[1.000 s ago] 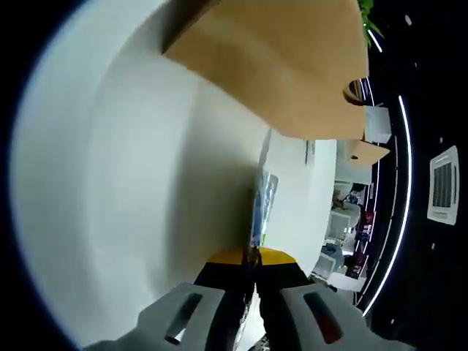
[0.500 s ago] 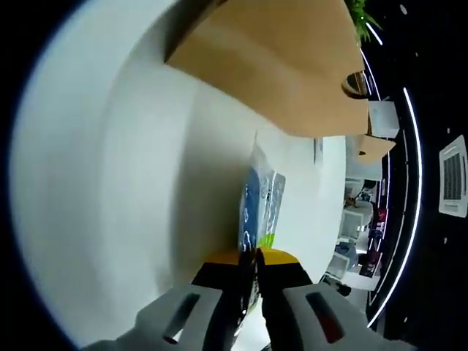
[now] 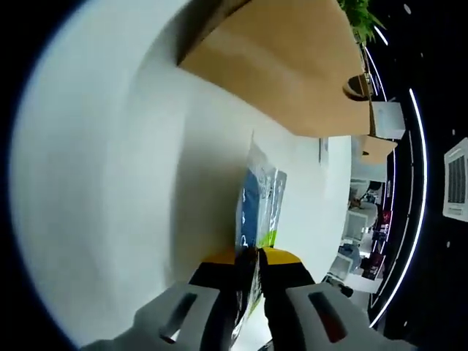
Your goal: Operate the shoe box by opening the lid, removing the specified soft item, and placing it in the target area until the item is outside and the box remains undamaged.
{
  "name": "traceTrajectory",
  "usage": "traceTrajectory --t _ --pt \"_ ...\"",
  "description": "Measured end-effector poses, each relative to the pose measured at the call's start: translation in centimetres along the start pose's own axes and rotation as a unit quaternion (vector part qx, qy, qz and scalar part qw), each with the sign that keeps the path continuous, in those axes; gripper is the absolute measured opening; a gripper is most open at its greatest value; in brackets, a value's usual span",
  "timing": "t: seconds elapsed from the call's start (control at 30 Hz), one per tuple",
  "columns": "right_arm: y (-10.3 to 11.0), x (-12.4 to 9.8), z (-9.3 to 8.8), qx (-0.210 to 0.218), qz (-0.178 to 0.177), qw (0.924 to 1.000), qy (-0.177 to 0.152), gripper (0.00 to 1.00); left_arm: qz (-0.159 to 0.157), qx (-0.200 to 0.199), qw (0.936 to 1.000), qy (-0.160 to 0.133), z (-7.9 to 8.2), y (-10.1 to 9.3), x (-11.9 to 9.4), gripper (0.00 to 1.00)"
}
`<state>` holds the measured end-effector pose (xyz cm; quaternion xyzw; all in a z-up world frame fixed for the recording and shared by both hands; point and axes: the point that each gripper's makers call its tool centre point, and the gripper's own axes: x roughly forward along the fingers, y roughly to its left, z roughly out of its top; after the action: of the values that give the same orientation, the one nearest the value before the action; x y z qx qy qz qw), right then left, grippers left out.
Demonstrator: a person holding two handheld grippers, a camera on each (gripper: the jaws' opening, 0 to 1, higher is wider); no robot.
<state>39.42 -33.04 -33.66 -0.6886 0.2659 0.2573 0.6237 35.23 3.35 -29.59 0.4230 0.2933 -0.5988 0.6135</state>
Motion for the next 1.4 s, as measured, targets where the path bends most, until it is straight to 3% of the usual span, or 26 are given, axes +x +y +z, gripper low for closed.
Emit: traceTrajectory --t 0.77,1.23,1.4 --pt "1.3 -3.2 -0.5 -0.034 0.007 0.9993 0.016 0.12 0.004 0.003 1.0 0.005 0.0 0.1 0.0 0.05" --pt "3.2 -5.4 -1.0 -0.025 0.016 0.9993 0.024 0.14 0.002 0.003 1.0 0.004 -0.1 0.1 0.0 0.04" --pt "2.8 -6.9 -1.0 -0.022 0.005 0.9994 0.026 0.13 0.004 0.002 1.0 0.005 -0.1 0.1 0.0 0.05"
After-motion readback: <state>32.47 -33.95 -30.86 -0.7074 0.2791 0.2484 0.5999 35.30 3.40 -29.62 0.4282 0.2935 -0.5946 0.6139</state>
